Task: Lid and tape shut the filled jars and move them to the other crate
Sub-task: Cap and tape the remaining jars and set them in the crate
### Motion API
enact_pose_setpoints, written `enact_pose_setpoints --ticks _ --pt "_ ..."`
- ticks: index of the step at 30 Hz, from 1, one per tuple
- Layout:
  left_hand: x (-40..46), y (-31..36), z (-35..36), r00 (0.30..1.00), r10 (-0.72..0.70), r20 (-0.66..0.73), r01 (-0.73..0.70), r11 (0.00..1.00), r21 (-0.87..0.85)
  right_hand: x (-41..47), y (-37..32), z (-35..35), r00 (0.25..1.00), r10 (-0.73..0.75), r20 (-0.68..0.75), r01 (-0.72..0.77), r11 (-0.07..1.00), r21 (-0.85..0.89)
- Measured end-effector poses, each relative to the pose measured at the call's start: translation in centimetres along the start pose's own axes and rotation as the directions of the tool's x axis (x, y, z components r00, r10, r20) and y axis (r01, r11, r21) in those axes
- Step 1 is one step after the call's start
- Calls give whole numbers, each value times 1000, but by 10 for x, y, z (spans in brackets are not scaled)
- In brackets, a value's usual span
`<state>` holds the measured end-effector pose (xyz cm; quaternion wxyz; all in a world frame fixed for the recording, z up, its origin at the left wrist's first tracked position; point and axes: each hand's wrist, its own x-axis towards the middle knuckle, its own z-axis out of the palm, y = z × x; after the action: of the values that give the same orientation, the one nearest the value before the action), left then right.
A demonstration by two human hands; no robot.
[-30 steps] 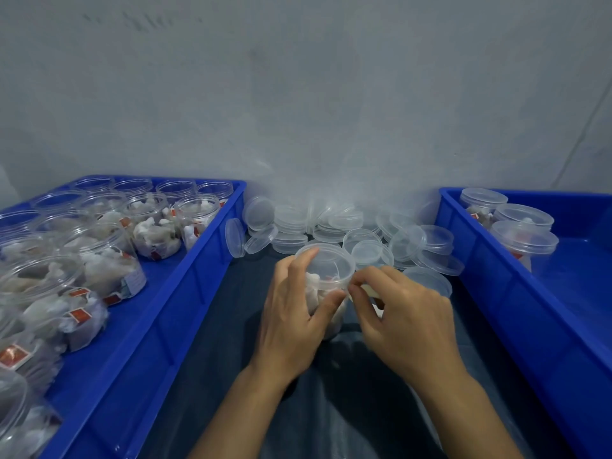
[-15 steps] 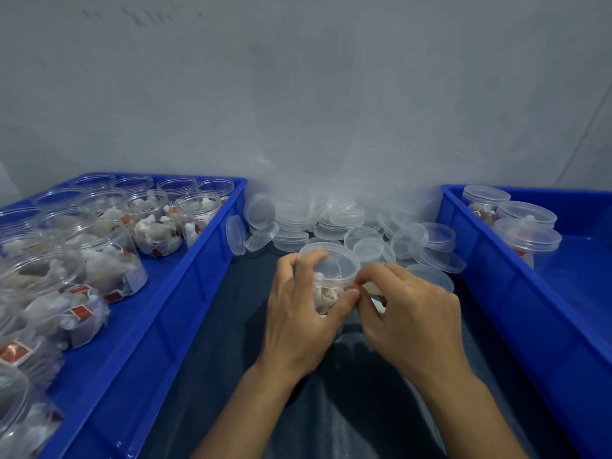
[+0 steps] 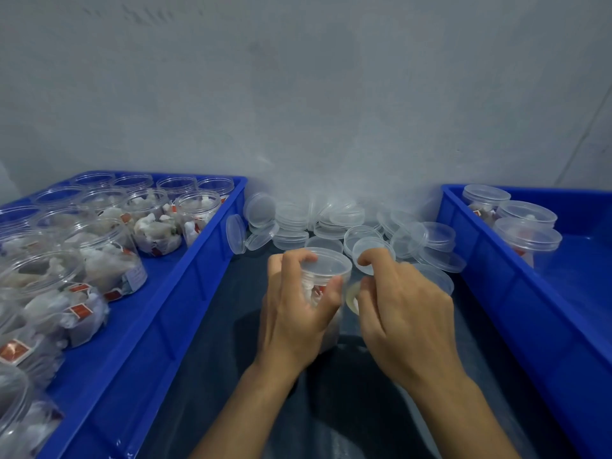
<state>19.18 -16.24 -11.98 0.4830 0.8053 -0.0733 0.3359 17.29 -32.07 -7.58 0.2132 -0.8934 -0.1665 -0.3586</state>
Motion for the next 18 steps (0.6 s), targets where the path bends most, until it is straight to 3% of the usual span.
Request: enact_pose_setpoints --ticks 8,18 --pt "5 5 -4 999 -26 -38 29 998 57 1 -3 9 998 4 55 -1 998 -56" --pt "4 4 -5 997 -72 30 72 997 14 3 -3 7 988 99 115 -90 992 -83"
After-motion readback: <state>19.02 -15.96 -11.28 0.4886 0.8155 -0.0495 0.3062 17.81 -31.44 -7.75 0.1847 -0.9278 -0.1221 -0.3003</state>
